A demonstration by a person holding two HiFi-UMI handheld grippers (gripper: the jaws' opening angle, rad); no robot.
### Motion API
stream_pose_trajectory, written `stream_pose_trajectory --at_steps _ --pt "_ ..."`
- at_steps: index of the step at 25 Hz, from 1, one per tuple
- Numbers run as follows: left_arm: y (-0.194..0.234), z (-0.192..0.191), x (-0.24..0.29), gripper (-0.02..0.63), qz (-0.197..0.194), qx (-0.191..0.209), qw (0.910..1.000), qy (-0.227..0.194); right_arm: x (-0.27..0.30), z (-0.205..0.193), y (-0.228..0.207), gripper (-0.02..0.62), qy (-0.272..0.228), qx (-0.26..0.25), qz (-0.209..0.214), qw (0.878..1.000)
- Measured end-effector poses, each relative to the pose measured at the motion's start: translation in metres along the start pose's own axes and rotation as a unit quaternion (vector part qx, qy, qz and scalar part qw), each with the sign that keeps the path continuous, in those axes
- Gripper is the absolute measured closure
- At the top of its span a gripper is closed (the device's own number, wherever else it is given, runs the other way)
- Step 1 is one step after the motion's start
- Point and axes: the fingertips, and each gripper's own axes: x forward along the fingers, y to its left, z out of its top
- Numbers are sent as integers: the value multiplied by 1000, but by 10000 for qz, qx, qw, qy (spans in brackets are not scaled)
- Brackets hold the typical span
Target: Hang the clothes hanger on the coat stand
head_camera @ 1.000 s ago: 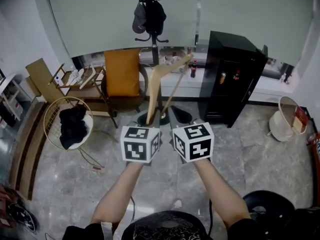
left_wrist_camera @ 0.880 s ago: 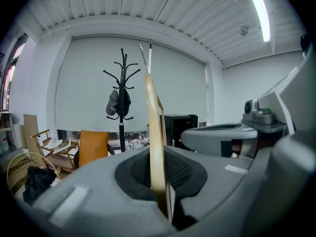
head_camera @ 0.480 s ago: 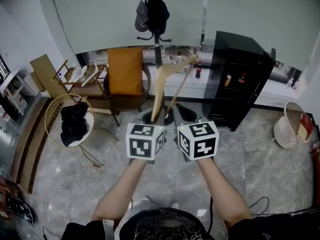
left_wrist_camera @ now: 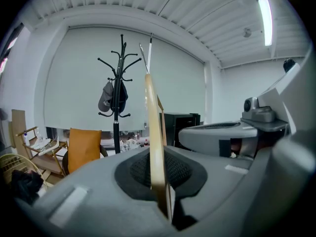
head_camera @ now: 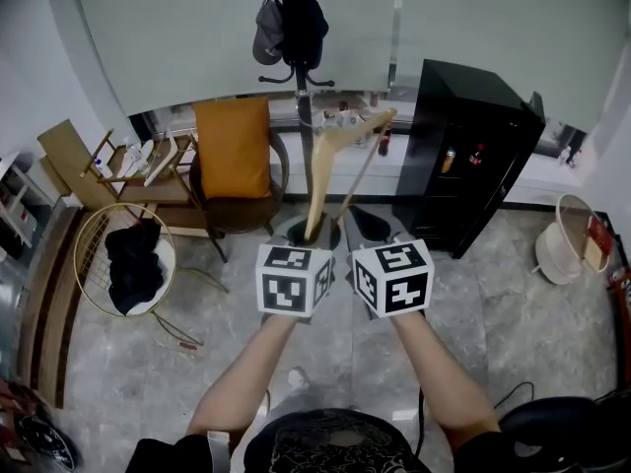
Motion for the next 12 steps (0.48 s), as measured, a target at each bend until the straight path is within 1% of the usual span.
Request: stream_pose_trajectory --at_steps 5,12 --pt "43 6 25 588 -194 -26 9998 17 51 8 1 594 53 34 -200 9998" --pt "93 -3 38 588 -440 -58 9990 21 98 0 18 594 98 186 -468 9987"
